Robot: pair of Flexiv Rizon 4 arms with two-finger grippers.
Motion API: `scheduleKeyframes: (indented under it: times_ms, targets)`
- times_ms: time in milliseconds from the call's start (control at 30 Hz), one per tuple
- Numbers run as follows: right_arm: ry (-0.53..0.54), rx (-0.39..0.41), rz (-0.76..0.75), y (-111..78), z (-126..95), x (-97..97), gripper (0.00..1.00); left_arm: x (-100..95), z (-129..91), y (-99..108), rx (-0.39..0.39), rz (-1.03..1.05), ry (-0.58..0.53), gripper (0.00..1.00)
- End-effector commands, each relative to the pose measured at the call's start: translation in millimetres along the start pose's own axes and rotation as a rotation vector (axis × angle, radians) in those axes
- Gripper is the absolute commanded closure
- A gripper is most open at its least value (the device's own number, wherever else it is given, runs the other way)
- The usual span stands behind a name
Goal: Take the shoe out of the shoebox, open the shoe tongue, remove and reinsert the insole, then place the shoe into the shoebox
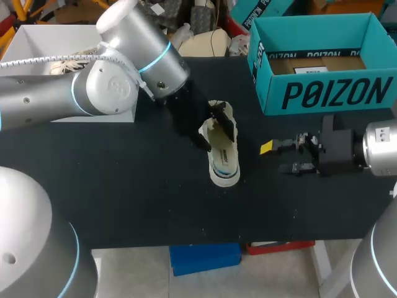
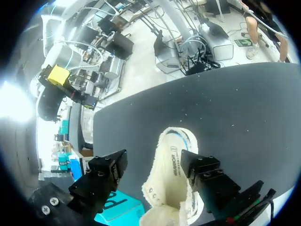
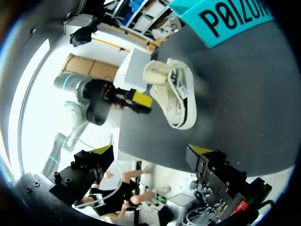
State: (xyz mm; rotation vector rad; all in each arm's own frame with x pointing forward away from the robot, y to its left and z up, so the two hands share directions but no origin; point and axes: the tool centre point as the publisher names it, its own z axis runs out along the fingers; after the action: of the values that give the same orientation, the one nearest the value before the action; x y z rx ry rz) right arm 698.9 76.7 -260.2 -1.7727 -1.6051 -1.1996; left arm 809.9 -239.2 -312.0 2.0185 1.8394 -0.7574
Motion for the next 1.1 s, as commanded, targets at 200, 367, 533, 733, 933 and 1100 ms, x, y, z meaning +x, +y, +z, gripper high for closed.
scheduleKeyframes:
  times_ms: [200,367,533,733,933,1100]
  targets:
    - [-0.002,0.002,0.001,0.5,0,0.6,0.00,6.8,13,-2,-0.121,0.093,0.313,1.00]
    - [-0.002,0.002,0.001,0.5,0,0.6,0.00,20.4,28,2,-0.117,0.083,0.332,1.00]
    - [-0.002,0.002,0.001,0.5,0,0.6,0.00,29.7,48,2,-0.071,0.059,0.338,1.00]
    - [-0.002,0.002,0.001,0.5,0,0.6,0.00,38.9,71,2,-0.025,0.058,0.369,1.00]
    - [-0.002,0.002,0.001,0.5,0,0.6,0.00,49.9,91,2,0.013,0.065,0.421,1.00]
    - [-0.002,0.002,0.001,0.5,0,0.6,0.00,56.5,105,1,0.039,0.062,0.444,1.00]
